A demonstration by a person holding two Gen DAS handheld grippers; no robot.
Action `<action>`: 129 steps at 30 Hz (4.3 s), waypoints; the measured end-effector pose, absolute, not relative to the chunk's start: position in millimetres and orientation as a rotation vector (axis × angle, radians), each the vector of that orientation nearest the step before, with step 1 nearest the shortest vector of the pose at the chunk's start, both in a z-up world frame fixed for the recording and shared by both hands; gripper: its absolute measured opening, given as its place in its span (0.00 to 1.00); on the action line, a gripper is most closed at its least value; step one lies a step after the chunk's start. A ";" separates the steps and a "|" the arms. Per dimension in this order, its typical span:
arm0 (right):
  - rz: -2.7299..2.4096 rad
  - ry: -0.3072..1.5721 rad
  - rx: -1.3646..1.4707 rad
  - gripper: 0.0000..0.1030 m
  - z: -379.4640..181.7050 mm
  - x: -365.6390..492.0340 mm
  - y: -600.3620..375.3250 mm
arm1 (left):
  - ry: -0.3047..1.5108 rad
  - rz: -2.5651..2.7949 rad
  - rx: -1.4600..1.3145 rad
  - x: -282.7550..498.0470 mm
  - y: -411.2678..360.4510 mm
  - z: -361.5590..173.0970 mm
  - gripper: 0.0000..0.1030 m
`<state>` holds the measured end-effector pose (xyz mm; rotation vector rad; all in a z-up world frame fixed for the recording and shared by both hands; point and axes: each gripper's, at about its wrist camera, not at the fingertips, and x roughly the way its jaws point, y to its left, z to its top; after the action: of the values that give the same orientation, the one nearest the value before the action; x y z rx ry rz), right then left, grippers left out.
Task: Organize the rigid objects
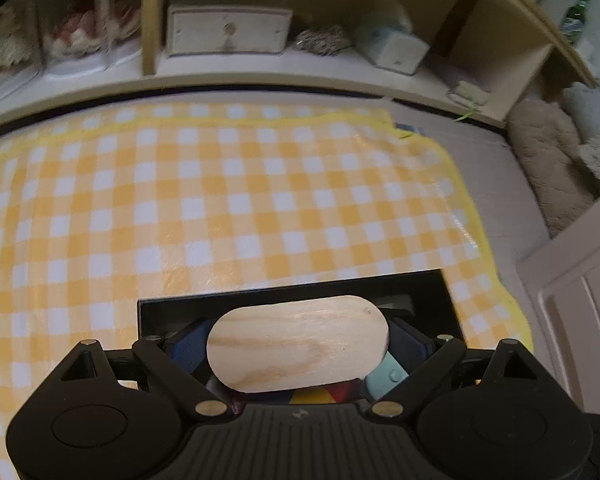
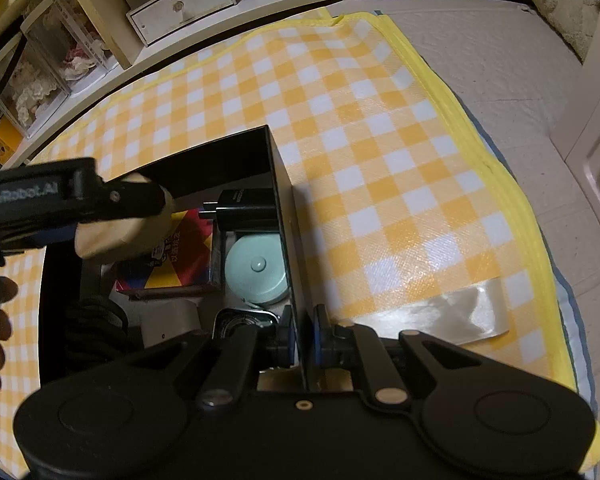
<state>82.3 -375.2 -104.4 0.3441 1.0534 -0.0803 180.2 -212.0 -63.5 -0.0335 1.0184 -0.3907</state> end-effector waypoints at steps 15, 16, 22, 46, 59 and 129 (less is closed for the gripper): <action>-0.082 1.054 0.343 0.09 -103.9 82.8 -374.4 | 1.002 -0.396 0.021 168.7 -209.3 -57.1 0.99; -0.082 1.055 0.342 0.09 -103.9 82.8 -374.5 | 0.996 -0.400 0.020 166.6 -208.7 -54.9 0.99; -0.082 1.055 0.342 0.09 -104.0 82.8 -374.6 | 0.952 -0.422 0.033 154.5 -209.3 -38.3 0.99; -0.072 0.775 0.270 0.37 -16.5 40.4 -348.1 | 0.843 -0.427 0.049 105.3 -151.6 5.2 0.99; -0.133 0.662 0.197 0.85 31.0 -12.8 -324.3 | 0.741 -0.380 0.094 53.8 -110.3 43.1 1.00; -0.261 0.698 0.083 1.00 -1.3 -90.9 -266.3 | 0.726 -0.341 0.118 -21.2 -54.9 4.1 1.00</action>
<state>-90.9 -266.3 -1.3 0.0833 0.6982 -0.2611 -21.2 -54.9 4.1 0.1183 0.7262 -0.3406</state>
